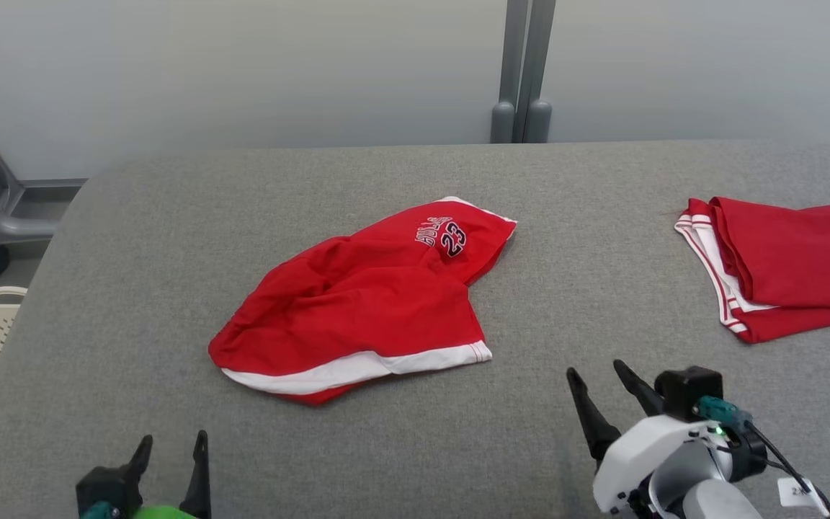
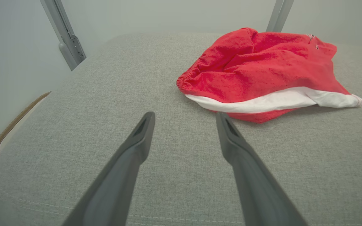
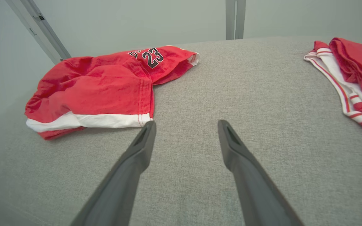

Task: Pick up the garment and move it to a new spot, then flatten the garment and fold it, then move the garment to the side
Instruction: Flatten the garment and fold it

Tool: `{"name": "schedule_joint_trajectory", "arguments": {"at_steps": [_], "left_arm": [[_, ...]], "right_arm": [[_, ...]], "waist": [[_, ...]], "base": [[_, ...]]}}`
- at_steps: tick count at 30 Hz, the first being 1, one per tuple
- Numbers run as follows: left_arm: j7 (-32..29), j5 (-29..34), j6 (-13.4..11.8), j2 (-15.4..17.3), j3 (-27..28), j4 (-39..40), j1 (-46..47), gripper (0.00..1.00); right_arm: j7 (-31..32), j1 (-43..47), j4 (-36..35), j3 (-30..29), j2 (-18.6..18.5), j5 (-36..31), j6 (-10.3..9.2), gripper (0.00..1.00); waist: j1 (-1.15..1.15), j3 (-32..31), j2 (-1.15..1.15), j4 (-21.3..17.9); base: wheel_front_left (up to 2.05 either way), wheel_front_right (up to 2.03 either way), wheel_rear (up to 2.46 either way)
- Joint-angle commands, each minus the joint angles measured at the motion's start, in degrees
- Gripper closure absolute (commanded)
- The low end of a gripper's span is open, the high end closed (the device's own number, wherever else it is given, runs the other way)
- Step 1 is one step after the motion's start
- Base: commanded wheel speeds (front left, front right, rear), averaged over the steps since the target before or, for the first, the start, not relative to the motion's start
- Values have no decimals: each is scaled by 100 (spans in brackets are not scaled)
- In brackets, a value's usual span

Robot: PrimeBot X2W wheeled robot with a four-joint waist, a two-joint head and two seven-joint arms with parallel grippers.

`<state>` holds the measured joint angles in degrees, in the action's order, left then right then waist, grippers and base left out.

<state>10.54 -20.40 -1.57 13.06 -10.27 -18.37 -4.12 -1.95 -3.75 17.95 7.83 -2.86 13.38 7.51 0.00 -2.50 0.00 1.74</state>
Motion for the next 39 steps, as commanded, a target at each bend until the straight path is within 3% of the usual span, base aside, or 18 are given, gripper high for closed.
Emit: {"name": "schedule_joint_trajectory", "arguments": {"at_steps": [1,7,13,23,39], "left_arm": [[-223,48,34,156,1,-159,281,0],[-889,188,291,515,-193,-733,1143,0],[-1133,291,559,645,-402,-1327,1933,0],[-1029,239,847,496,-838,-2464,3069,0],[-474,-57,902,166,-1514,-3335,3983,0]], "right_arm": [[223,-218,-13,171,-7,-26,-5,0],[1161,-860,199,569,-11,-98,-5,0],[1620,-1410,284,764,-9,-293,-5,0],[1769,-1911,231,784,-11,-332,-5,0],[1795,-2127,160,1078,-11,-159,-5,0]], "waist": [[0,75,0,39],[0,368,0,87],[0,781,0,61],[0,1389,0,55],[0,1843,0,175]], "base": [[0,0,0],[0,0,0],[0,0,0],[0,0,0],[0,0,0]]}}
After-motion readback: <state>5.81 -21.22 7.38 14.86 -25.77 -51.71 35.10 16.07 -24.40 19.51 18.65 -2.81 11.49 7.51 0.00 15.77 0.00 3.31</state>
